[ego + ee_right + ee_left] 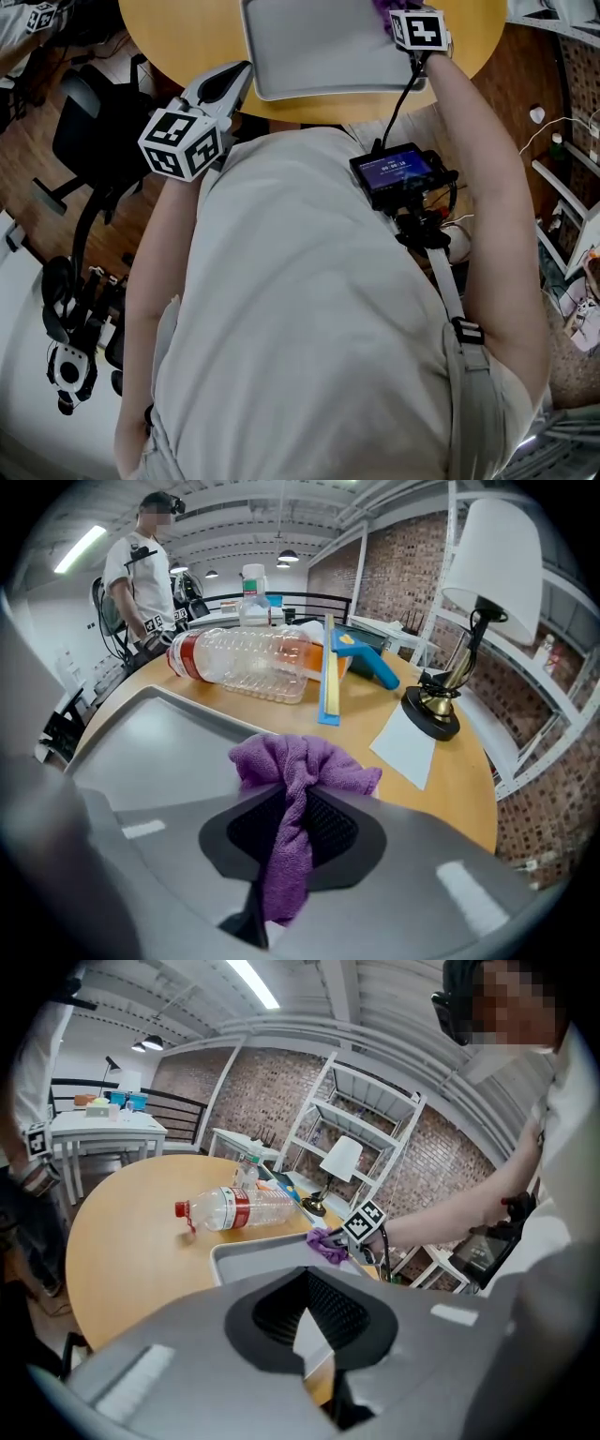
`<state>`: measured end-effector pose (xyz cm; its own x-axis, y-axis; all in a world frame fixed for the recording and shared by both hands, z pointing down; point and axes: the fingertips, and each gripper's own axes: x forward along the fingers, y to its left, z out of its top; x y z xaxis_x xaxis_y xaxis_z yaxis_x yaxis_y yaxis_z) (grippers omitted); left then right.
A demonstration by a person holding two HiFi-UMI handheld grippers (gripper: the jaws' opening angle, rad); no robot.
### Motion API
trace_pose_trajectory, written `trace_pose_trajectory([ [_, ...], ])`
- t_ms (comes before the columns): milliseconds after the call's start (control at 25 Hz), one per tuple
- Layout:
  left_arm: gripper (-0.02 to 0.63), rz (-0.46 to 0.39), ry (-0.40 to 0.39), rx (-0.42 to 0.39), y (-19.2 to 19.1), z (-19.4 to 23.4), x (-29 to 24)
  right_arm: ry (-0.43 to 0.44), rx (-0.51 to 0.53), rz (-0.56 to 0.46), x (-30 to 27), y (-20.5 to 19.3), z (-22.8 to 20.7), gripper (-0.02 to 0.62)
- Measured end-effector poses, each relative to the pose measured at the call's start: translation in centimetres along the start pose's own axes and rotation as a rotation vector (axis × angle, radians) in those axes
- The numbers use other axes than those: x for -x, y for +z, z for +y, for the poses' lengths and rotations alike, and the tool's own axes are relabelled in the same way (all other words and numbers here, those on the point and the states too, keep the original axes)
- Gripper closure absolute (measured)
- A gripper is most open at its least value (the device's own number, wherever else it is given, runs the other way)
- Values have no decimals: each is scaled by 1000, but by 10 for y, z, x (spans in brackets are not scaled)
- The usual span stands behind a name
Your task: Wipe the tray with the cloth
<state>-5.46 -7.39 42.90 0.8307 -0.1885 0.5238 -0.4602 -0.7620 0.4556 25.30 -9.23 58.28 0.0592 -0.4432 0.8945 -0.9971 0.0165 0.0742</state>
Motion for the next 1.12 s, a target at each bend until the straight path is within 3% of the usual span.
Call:
trace_pose_trajectory([
  [280, 606, -38, 31, 46, -12, 10, 30, 26, 98, -29, 2, 22, 51, 541],
  [400, 606, -52, 38, 67, -26, 35, 57, 105, 106, -45, -6, 40, 113, 541],
  [520, 606, -68, 41, 83, -40, 70, 90, 96, 138, -36, -20, 56, 167, 541],
  [600, 606, -74, 42, 86, -41, 80, 100, 183, 107, -51, -22, 65, 203, 541],
  [640, 606, -75, 42, 86, -40, 81, 101, 182, 107, -49, -22, 66, 206, 541],
  [720, 606, -77, 39, 87, -36, 80, 101, 95, 138, -27, -20, 66, 189, 541],
  [840, 606, -80, 28, 87, -28, 79, 102, 121, 121, -24, -18, 70, 197, 541],
  [1120, 606, -59, 7, 80, -21, 78, 100, 21, 113, -6, -10, 81, 174, 549],
])
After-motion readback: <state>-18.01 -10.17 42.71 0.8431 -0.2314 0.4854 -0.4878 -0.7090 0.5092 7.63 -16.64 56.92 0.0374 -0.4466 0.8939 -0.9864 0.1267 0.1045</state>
